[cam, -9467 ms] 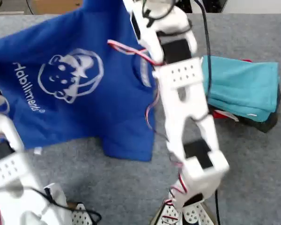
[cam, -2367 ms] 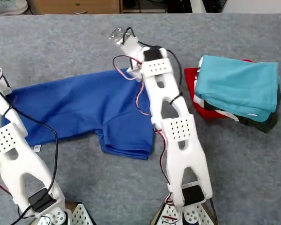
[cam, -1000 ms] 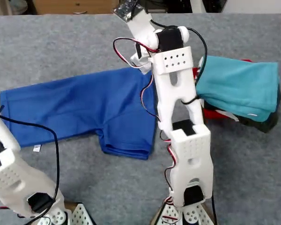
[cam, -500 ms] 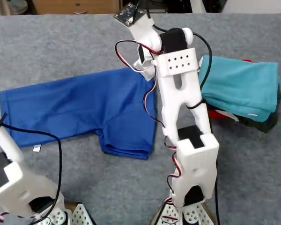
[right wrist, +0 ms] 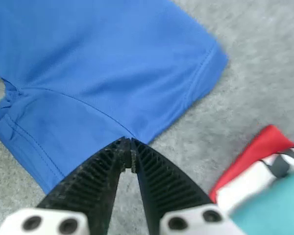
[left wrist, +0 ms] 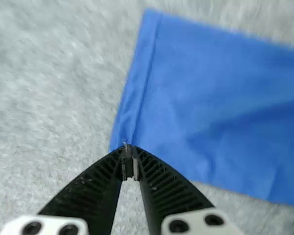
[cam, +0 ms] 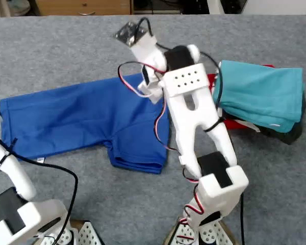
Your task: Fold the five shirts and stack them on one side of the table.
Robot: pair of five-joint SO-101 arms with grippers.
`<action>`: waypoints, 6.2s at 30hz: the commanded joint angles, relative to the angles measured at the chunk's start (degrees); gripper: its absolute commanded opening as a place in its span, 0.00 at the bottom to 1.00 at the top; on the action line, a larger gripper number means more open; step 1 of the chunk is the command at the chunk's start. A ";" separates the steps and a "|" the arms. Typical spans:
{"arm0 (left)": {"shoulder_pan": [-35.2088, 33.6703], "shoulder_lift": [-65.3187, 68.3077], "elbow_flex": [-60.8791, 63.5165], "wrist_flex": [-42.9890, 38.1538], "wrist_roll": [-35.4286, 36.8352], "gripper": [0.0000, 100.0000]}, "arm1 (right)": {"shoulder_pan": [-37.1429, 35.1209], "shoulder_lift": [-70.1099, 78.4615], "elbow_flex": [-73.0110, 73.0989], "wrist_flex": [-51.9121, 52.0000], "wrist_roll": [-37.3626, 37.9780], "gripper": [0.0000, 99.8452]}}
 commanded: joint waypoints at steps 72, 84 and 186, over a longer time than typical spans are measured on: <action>-4.22 34.77 -11.96 -11.16 -9.49 0.02 | 11.47 4.26 30.99 -28.48 -0.53 0.00; 5.27 28.44 -25.49 -3.87 -7.12 0.02 | 2.07 -8.13 23.25 -33.93 -0.97 0.00; -13.10 9.98 18.20 -18.99 -13.10 0.02 | -24.66 -37.32 69.05 -26.81 12.04 0.00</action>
